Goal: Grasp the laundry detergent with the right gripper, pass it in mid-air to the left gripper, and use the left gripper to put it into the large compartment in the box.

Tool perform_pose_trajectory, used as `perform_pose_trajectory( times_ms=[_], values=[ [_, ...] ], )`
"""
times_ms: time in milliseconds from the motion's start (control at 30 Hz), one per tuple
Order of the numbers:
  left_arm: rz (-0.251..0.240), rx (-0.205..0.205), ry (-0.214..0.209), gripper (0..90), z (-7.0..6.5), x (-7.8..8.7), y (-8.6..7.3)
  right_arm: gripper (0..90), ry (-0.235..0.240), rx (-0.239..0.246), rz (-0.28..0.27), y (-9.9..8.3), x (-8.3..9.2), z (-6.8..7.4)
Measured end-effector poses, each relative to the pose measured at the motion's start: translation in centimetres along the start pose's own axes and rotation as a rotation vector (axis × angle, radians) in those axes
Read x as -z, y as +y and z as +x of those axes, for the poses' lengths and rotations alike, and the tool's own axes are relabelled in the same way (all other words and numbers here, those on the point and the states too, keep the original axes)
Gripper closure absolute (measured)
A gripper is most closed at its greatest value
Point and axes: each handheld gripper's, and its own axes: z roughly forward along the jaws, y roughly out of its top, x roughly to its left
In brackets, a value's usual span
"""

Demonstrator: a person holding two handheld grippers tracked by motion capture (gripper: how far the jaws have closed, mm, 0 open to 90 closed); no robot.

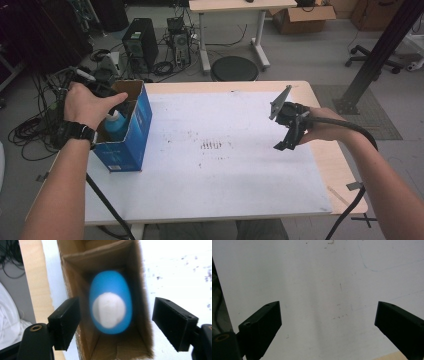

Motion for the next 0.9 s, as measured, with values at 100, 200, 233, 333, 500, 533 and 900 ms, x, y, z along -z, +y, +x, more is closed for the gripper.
perform_pose_trajectory(
  times_ms=[100,200,233,333,500,533,900],
  values=[
    [-0.011,-0.012,-0.001,21.9,-0.6,0.7,0.2,6.9,-0.003,0.000,-0.005,0.1,0.2,-0.1],
    [-0.030,-0.041,-0.010,20.0,-1.6,1.6,0.5,6.7,-0.008,-0.006,-0.020,0.2,0.5,-0.2],
    [-0.042,-0.062,-0.013,19.1,-2.5,1.9,0.7,6.5,-0.010,-0.006,-0.020,0.2,0.5,-0.2],
    [-0.046,-0.081,-0.024,17.5,-3.4,1.9,0.9,6.4,-0.002,-0.006,-0.027,0.3,0.5,-0.2],
    [-0.052,-0.138,-0.051,14.8,-5.5,1.4,1.3,6.0,0.003,-0.006,-0.029,0.5,0.4,-0.3],
    [-0.052,-0.144,-0.057,13.5,-6.0,1.3,1.4,6.0,0.005,-0.007,-0.029,0.5,0.4,-0.2],
    [-0.058,-0.233,-0.118,6.5,-10.4,-0.1,1.7,5.1,0.015,-0.016,-0.036,0.5,0.1,-0.4]
  ],
)
